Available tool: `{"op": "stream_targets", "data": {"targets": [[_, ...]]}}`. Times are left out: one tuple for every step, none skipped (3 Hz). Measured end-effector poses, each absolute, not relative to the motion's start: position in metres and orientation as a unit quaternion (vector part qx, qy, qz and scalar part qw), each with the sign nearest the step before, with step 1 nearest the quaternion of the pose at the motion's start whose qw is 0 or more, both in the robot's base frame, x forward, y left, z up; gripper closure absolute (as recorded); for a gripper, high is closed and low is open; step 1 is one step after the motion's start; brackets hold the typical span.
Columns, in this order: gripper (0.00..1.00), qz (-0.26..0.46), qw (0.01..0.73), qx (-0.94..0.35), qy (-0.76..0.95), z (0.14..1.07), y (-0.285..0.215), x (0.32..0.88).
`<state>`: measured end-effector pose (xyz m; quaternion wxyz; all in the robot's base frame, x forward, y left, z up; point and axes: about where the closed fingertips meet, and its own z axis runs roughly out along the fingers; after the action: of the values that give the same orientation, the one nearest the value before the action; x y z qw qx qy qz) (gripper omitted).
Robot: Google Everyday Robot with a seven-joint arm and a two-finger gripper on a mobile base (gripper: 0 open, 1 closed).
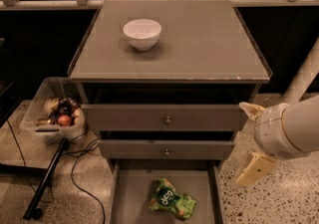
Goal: Pick green rice chip bag from bottom drawer and place on counter
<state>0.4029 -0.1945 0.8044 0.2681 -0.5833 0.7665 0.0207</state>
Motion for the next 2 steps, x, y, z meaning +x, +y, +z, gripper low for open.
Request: {"op": "stream_targets", "data": {"targets": [[0.00,0.021,0.268,-0.583,0.766,0.805,-0.194,0.403],[0.00,0.041,0.265,-0.586,0.765,0.793,-0.186,0.401]]}}
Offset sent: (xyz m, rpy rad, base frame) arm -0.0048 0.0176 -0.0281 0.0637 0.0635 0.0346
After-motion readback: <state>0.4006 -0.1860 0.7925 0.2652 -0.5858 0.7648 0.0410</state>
